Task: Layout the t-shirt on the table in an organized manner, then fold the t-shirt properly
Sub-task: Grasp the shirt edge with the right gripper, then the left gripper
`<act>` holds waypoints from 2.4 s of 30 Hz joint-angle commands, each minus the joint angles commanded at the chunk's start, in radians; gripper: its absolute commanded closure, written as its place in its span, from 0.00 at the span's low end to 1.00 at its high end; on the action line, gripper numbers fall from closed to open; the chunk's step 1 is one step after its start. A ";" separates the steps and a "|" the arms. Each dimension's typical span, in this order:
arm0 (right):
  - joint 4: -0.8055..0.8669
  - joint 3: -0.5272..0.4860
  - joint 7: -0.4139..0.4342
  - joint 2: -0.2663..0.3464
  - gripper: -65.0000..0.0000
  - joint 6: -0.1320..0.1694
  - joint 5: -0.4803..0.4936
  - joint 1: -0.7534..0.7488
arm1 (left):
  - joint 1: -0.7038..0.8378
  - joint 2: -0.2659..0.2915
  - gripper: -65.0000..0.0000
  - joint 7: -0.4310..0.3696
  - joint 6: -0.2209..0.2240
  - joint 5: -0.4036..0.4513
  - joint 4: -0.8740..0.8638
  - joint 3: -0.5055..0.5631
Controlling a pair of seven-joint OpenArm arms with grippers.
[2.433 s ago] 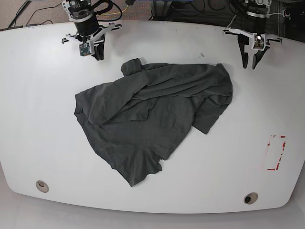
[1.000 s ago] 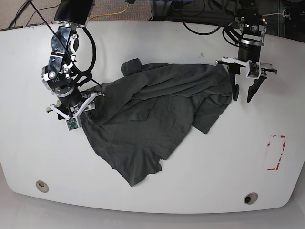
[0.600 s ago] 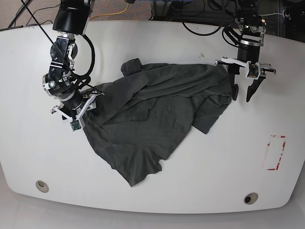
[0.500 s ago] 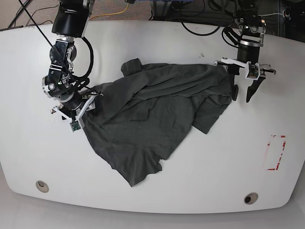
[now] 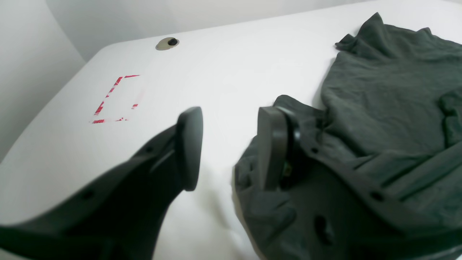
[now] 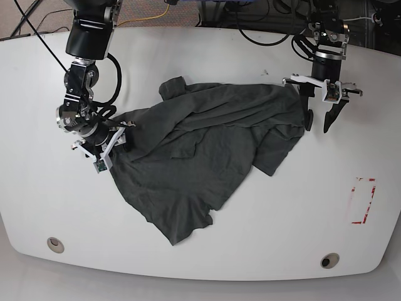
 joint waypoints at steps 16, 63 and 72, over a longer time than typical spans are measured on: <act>0.000 0.000 -0.002 -0.002 0.67 0.036 0.002 -0.009 | 0.000 0.000 0.64 0.000 0.000 0.002 0.000 0.000; 0.615 -0.015 -0.164 -0.029 1.00 0.036 -0.005 -0.287 | -0.058 -0.158 0.64 0.922 -0.032 -0.698 0.150 -0.238; 0.617 -0.015 -0.163 -0.029 1.00 0.036 -0.002 -0.307 | -0.060 -0.164 0.64 0.957 -0.186 -0.735 0.123 -0.229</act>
